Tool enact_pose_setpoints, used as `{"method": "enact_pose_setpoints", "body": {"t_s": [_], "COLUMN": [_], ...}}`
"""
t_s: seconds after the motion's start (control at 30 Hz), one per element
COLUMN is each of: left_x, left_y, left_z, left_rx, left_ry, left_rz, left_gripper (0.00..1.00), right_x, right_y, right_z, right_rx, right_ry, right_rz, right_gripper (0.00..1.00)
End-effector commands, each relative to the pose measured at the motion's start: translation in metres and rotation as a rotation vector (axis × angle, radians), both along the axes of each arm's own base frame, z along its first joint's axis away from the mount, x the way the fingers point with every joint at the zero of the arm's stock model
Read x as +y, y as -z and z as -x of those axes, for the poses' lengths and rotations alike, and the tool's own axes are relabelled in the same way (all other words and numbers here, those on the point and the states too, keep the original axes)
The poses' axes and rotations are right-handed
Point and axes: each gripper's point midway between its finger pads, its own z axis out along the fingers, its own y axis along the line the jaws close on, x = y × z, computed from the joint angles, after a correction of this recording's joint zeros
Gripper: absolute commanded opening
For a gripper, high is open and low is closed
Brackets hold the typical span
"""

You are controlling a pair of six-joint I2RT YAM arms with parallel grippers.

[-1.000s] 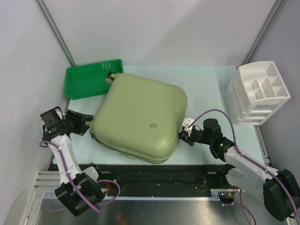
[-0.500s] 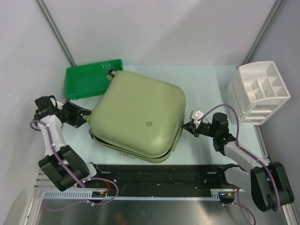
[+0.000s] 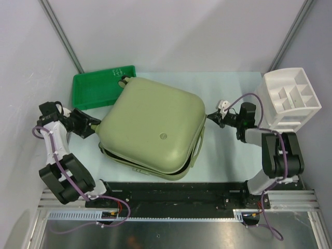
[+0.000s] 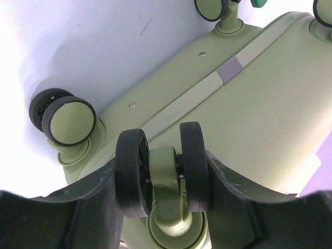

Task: Open, take out, and arrange the luggage

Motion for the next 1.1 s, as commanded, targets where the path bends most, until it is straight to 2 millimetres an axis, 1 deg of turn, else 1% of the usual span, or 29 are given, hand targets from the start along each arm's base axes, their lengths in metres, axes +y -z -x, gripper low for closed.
{"method": "enact_pose_setpoints", "body": {"t_s": [0.0, 0.03, 0.07, 0.1, 0.13, 0.2, 0.23, 0.27, 0.3, 0.33, 0.37, 0.43, 0.47, 0.5, 0.53, 0.57, 0.6, 0.63, 0.67, 0.7, 0.77, 0.8, 0.83, 0.87, 0.93, 0.97, 1.0, 1.03, 1.07], "left_x": [0.035, 0.034, 0.027, 0.024, 0.022, 0.009, 0.005, -0.006, -0.01, -0.016, -0.028, -0.036, -0.047, -0.051, -0.053, -0.06, -0.063, -0.065, -0.07, -0.072, -0.075, -0.077, -0.077, -0.078, -0.079, -0.079, -0.079, -0.079, -0.08], "left_y": [-0.001, -0.004, -0.002, -0.001, -0.005, -0.001, -0.004, -0.002, 0.003, 0.0, 0.0, 0.002, 0.002, 0.003, 0.004, 0.004, 0.004, -0.002, 0.002, 0.0, 0.0, 0.001, 0.002, 0.003, 0.006, 0.007, 0.007, 0.01, 0.012], "left_z": [-0.042, -0.046, -0.051, -0.054, -0.059, -0.068, -0.074, -0.078, -0.082, -0.088, -0.093, -0.104, -0.108, -0.111, -0.117, -0.121, -0.125, -0.131, -0.134, -0.137, -0.141, -0.142, -0.141, -0.14, -0.136, -0.135, -0.133, -0.129, -0.127], "left_rx": [-0.122, -0.128, -0.132, -0.134, -0.147, -0.151, -0.164, -0.167, -0.159, -0.173, -0.186, -0.19, -0.201, -0.202, -0.202, -0.21, -0.217, -0.243, -0.243, -0.254, -0.262, -0.263, -0.26, -0.259, -0.252, -0.249, -0.25, -0.244, -0.244], "left_ry": [0.078, 0.091, 0.128, 0.154, 0.171, 0.234, 0.265, 0.3, 0.324, 0.352, 0.401, 0.438, 0.479, 0.497, 0.506, 0.529, 0.544, 0.565, 0.587, 0.602, 0.622, 0.628, 0.631, 0.634, 0.642, 0.641, 0.645, 0.651, 0.658], "left_rz": [-0.272, -0.278, -0.276, -0.279, -0.293, -0.292, -0.306, -0.303, -0.299, -0.306, -0.314, -0.322, -0.324, -0.324, -0.318, -0.313, -0.314, -0.326, -0.321, -0.327, -0.33, -0.329, -0.327, -0.325, -0.323, -0.324, -0.325, -0.325, -0.323], "left_gripper": [0.0, 0.0, 0.0, 0.0, 0.0, 0.0, 0.0, 0.0, 0.0, 0.0, 0.0, 0.0, 0.0, 0.0, 0.0, 0.0, 0.0, 0.0, 0.0, 0.0, 0.0, 0.0, 0.0, 0.0, 0.0, 0.0, 0.0, 0.0, 0.0], "right_x": [-0.03, -0.028, -0.024, -0.018, -0.013, -0.006, -0.005, 0.012, 0.019, 0.024, 0.032, 0.043, 0.047, 0.054, 0.057, 0.059, 0.065, 0.066, 0.066, 0.067, 0.07, 0.069, 0.07, 0.072, 0.066, 0.065, 0.061, 0.059, 0.056], "right_y": [-0.042, -0.04, -0.038, -0.038, -0.028, -0.034, -0.028, -0.03, -0.032, -0.032, -0.034, -0.031, -0.041, -0.03, -0.029, -0.029, -0.032, -0.023, -0.009, -0.018, -0.008, -0.005, -0.006, -0.011, -0.008, -0.015, -0.015, -0.01, -0.022], "right_z": [-0.066, -0.075, -0.078, -0.079, -0.081, -0.086, -0.088, -0.085, -0.08, -0.076, -0.07, -0.056, -0.047, -0.031, -0.021, -0.012, 0.008, 0.024, 0.044, 0.059, 0.091, 0.104, 0.113, 0.107, 0.092, 0.076, 0.061, 0.051, 0.03], "right_rx": [-0.29, -0.295, -0.298, -0.311, -0.301, -0.339, -0.327, -0.334, -0.348, -0.332, -0.33, -0.272, -0.275, -0.206, -0.187, -0.201, -0.164, -0.13, -0.077, -0.104, -0.08, -0.038, -0.028, -0.047, 0.028, -0.027, -0.039, 0.021, -0.039], "right_ry": [0.042, 0.022, 0.003, -0.033, -0.057, -0.101, -0.111, -0.156, -0.194, -0.216, -0.247, -0.3, -0.318, -0.348, -0.362, -0.383, -0.414, -0.436, -0.468, -0.5, -0.554, -0.561, -0.557, -0.533, -0.439, -0.401, -0.348, -0.3, -0.266], "right_rz": [0.063, 0.06, 0.056, 0.048, 0.046, 0.036, 0.027, 0.013, 0.0, -0.016, -0.026, -0.042, -0.044, -0.052, -0.053, -0.039, -0.04, -0.033, -0.008, 0.002, 0.022, 0.022, 0.024, 0.026, 0.027, 0.024, 0.028, -0.003, -0.014], "right_gripper": [0.0, 0.0, 0.0, 0.0, 0.0, 0.0, 0.0, 0.0, 0.0, 0.0, 0.0, 0.0, 0.0, 0.0, 0.0, 0.0, 0.0, 0.0, 0.0, 0.0, 0.0, 0.0, 0.0, 0.0, 0.0, 0.0, 0.0, 0.0, 0.0]}}
